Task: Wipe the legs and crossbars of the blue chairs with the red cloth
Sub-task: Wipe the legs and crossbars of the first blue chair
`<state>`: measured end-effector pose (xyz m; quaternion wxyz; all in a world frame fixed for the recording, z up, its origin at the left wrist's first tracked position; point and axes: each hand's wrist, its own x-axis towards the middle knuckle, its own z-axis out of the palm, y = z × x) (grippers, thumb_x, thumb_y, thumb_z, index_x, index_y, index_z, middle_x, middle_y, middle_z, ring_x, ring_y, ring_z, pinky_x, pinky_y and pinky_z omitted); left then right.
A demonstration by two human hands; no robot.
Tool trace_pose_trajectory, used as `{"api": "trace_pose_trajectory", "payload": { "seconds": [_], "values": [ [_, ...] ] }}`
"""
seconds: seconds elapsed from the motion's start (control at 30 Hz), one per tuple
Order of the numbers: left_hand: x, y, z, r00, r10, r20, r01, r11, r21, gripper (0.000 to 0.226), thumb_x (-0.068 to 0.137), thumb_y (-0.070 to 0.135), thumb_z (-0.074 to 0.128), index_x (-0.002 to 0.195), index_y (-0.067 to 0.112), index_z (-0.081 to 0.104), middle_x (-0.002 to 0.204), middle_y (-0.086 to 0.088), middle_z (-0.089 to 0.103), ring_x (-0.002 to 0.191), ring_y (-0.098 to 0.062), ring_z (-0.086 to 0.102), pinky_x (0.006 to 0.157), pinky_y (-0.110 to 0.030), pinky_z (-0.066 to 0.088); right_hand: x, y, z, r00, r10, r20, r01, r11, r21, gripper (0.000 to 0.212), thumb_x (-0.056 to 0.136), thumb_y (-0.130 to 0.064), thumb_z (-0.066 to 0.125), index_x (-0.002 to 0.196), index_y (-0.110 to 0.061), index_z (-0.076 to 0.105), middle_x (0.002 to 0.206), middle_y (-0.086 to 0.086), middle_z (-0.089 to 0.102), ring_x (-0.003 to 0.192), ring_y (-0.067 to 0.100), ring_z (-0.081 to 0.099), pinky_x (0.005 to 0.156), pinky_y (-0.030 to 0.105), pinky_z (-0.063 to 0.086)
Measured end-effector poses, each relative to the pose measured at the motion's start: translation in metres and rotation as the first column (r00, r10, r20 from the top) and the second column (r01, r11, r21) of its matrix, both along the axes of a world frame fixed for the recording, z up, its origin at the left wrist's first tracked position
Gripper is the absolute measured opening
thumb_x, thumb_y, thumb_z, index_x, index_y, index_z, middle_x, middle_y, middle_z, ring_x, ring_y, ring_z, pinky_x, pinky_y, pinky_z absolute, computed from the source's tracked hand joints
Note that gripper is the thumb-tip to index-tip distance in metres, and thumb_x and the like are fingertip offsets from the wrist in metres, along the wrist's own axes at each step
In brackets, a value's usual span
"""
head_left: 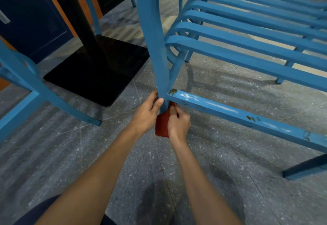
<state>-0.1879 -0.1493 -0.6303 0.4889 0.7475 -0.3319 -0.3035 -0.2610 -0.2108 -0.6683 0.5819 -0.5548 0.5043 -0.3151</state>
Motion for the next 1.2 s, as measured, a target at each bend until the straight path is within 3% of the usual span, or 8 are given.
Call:
{"api": "trace_pose_trajectory", "payload": {
  "seconds": [0.1, 0.27, 0.4, 0.6, 0.73, 0.83, 1.0, 1.2],
  "values": [
    [0.001, -0.001, -0.003, 1.0, 0.0, 0.024, 0.001, 1.0, -0.028, 0.03, 0.1, 0.034, 0.039, 0.13, 0.038, 0.043, 0.125, 0.019, 0.057, 0.121, 0.003, 0.051, 0.106, -0.035, 0.042, -0.012, 0.014, 0.006, 0.999, 0.019, 0.038, -0.015, 0.996, -0.091, 0.028, 0.096, -0.023, 0.052, 0.119, -0.018, 0.067, 0.099, 0.006, 0.06, 0.085, 0.005, 0.055, 0.073, 0.003, 0.037],
    [0.0, -0.002, 0.0, 1.0, -0.014, 0.004, 0.014, 1.0, -0.018, 0.029, 0.102, 0.029, 0.037, 0.13, 0.037, 0.04, 0.12, 0.026, 0.053, 0.12, 0.001, 0.051, 0.101, -0.031, 0.043, -0.033, 0.024, 0.005, 0.993, 0.112, 0.047, -0.111, 0.993, -0.029, 0.028, 0.095, -0.023, 0.055, 0.121, -0.025, 0.064, 0.096, 0.004, 0.058, 0.086, 0.01, 0.057, 0.081, 0.02, 0.046],
    [0.004, -0.004, 0.004, 0.996, -0.045, 0.071, 0.043, 0.999, 0.033, 0.034, 0.102, 0.028, 0.038, 0.136, 0.032, 0.04, 0.125, 0.014, 0.054, 0.121, -0.009, 0.052, 0.099, -0.033, 0.044, -0.05, 0.015, 0.013, 0.959, 0.283, -0.015, -0.283, 0.959, -0.024, 0.027, 0.093, -0.02, 0.058, 0.119, -0.018, 0.066, 0.095, -0.004, 0.058, 0.087, 0.006, 0.056, 0.076, 0.005, 0.039],
    [0.003, -0.002, 0.021, 0.99, -0.055, 0.126, 0.044, 0.995, 0.088, 0.034, 0.101, 0.018, 0.042, 0.135, 0.017, 0.047, 0.121, 0.003, 0.059, 0.114, -0.013, 0.057, 0.094, -0.029, 0.045, -0.067, 0.007, 0.038, 0.909, 0.417, 0.012, -0.417, 0.905, 0.089, 0.023, 0.085, -0.03, 0.064, 0.105, -0.023, 0.073, 0.097, 0.001, 0.073, 0.092, 0.017, 0.068, 0.093, 0.042, 0.051],
    [0.0, -0.002, 0.031, 0.975, -0.051, 0.218, -0.001, 0.973, 0.23, 0.029, 0.098, 0.016, 0.049, 0.125, 0.011, 0.056, 0.119, -0.003, 0.065, 0.115, -0.02, 0.059, 0.097, -0.032, 0.045, -0.093, -0.005, 0.068, 0.87, 0.488, 0.067, -0.493, 0.861, 0.125, 0.013, 0.087, -0.024, 0.065, 0.092, -0.02, 0.076, 0.087, 0.003, 0.075, 0.08, 0.016, 0.067, 0.083, 0.037, 0.053],
    [-0.014, 0.0, 0.041, 0.921, -0.227, 0.316, 0.028, 0.849, 0.528, 0.024, 0.095, 0.028, 0.054, 0.106, 0.008, 0.06, 0.107, -0.014, 0.065, 0.105, -0.03, 0.06, 0.081, -0.032, 0.043, -0.118, -0.018, 0.093, 0.841, 0.536, 0.067, -0.54, 0.84, 0.055, 0.013, 0.086, -0.016, 0.067, 0.088, -0.027, 0.074, 0.077, -0.008, 0.074, 0.07, 0.005, 0.066, 0.069, 0.02, 0.052],
    [-0.051, -0.012, 0.078, 0.821, -0.479, 0.31, 0.146, 0.702, 0.697, 0.032, 0.094, 0.035, 0.054, 0.073, 0.011, 0.055, 0.083, -0.011, 0.061, 0.08, -0.025, 0.058, 0.068, -0.027, 0.04, -0.159, -0.047, 0.13, 0.86, 0.508, 0.053, -0.509, 0.861, 0.005, 0.016, 0.085, -0.011, 0.067, 0.092, -0.024, 0.073, 0.08, -0.004, 0.075, 0.071, 0.009, 0.068, 0.07, 0.021, 0.053],
    [-0.107, -0.062, 0.122, 0.736, -0.488, 0.47, 0.197, 0.818, 0.541, 0.031, 0.09, 0.042, 0.057, 0.071, 0.02, 0.069, 0.081, 0.002, 0.073, 0.087, -0.018, 0.065, 0.086, -0.036, 0.051, -0.219, -0.082, 0.155, 0.938, 0.335, -0.093, -0.343, 0.935, -0.094, 0.026, 0.088, -0.009, 0.064, 0.111, -0.02, 0.069, 0.092, 0.008, 0.075, 0.078, 0.022, 0.07, 0.076, 0.036, 0.056]
  ]
}}
